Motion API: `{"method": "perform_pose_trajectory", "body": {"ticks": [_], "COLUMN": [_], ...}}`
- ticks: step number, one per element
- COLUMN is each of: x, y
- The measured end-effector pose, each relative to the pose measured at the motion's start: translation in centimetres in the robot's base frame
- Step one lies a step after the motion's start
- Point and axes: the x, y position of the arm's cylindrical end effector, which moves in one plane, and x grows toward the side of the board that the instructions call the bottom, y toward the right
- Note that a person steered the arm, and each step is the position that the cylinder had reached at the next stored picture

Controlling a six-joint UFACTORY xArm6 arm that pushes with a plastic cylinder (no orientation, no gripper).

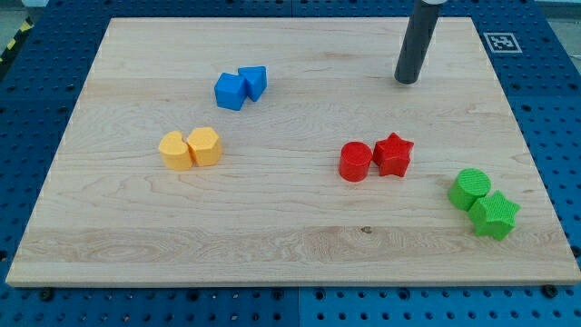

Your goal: Move the green star and green circle to the red star

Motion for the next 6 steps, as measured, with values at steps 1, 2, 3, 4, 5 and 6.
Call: {"method": "perform_pose_trajectory", "body": {"ticks": [1,2,3,4,5,6], "x": [0.0,0.0,0.0,0.06,0.14,0.65], "y": [0.1,0.45,0.52,0.52,0.07,0.69]}}
